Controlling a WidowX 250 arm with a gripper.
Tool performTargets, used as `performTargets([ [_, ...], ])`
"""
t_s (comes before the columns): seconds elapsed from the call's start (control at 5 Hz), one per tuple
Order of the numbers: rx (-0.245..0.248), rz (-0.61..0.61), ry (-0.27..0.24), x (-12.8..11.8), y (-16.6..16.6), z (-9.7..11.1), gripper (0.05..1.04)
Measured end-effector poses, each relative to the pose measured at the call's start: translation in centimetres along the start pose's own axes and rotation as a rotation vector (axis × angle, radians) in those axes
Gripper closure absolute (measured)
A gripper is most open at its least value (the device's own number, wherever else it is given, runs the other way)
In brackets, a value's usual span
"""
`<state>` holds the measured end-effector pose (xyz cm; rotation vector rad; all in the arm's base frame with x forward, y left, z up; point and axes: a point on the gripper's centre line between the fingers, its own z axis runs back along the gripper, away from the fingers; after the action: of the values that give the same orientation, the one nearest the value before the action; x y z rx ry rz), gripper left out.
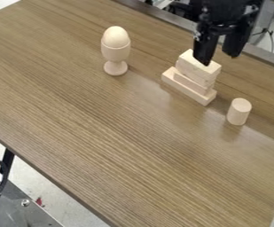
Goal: Move the top block in from the middle to the top of the right block
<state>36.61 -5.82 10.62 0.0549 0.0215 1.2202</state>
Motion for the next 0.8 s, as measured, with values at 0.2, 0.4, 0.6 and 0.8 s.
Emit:
performTargets([
  [0.2,-0.009,-0.023,0.02,0.0,-1.1,-0.4,0.082],
  [0.4,-0.022,-0.019,0.015,0.5,-1.0,-1.4,0.082],
  [0.6,-0.043,-0.019,0.0,0.8,-1.2,-2.0,0.082],
  [0.8,-0.045,0.006,0.008,1.5,-1.0,-2.2,0.082],
])
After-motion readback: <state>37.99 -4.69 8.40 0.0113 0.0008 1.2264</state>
